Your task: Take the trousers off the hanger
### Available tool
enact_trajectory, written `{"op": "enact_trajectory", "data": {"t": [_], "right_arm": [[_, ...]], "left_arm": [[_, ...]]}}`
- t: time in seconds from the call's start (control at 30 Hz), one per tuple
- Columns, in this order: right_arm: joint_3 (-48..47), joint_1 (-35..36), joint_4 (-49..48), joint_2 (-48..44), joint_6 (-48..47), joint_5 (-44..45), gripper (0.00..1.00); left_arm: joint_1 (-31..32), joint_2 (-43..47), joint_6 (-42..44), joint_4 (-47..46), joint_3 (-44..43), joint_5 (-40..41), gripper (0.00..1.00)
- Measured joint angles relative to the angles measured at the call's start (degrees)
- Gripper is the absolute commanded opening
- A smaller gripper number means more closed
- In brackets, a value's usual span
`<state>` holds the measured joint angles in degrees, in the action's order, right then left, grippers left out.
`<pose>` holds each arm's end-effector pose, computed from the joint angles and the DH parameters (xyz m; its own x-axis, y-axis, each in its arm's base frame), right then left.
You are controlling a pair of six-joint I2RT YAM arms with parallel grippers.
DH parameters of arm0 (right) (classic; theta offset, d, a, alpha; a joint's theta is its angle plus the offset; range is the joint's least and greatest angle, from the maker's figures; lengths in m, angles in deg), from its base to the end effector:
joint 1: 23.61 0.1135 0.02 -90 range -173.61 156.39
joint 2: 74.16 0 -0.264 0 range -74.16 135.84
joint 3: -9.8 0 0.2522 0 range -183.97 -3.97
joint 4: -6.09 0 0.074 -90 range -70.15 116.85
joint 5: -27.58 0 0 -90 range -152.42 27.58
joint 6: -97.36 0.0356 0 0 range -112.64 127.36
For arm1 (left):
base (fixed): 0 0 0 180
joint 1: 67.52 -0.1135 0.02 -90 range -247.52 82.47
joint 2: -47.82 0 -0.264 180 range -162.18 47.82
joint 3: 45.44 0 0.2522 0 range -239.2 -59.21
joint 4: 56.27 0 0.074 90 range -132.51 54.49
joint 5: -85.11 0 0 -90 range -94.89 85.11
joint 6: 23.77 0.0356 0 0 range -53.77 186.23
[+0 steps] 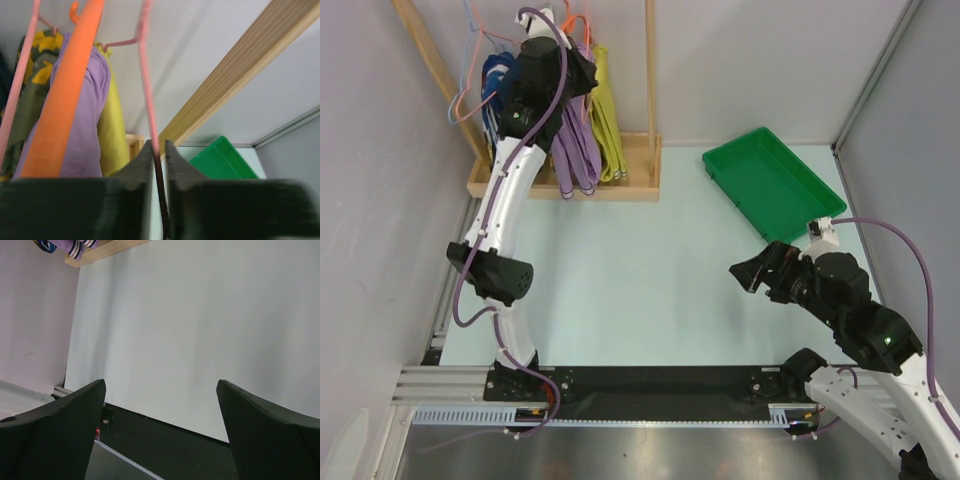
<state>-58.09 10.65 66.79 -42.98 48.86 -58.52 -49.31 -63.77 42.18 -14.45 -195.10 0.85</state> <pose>0.0810 0.0523 0.3564 -0.5898 0.3981 -0.7026 -0.1595 0.7954 0.5847 0.4047 -0.1294 0.5073 -0.1448 -0.3792 -0.9139 0.1721 0.8999 -0.4007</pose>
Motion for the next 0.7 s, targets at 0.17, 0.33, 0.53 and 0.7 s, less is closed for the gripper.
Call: {"op": "enact_trajectory", "data": {"t": [0.17,0.33,0.53,0.7], "right_arm": [[-0.37,0.00,0.02,0.81,0.00,0.20,1.00],[-0.55,0.00,-0.02,1.81,-0.02,0.20,1.00],[-0.55,0.00,-0.02,1.95,-0.02,0.20,1.00],[-0.55,0.00,-0.02,1.97,0.00,0.20,1.00]], "left_arm": [[-0.70,0.00,-0.92,0.52,0.17,-0.28,0.00],[-0.72,0.17,-0.87,-0.66,1.16,-0.52,0.00],[-0.72,0.61,-0.90,-0.92,1.38,-0.57,0.00],[-0.72,0.94,-1.18,-0.83,1.29,-0.74,0.00]]}}
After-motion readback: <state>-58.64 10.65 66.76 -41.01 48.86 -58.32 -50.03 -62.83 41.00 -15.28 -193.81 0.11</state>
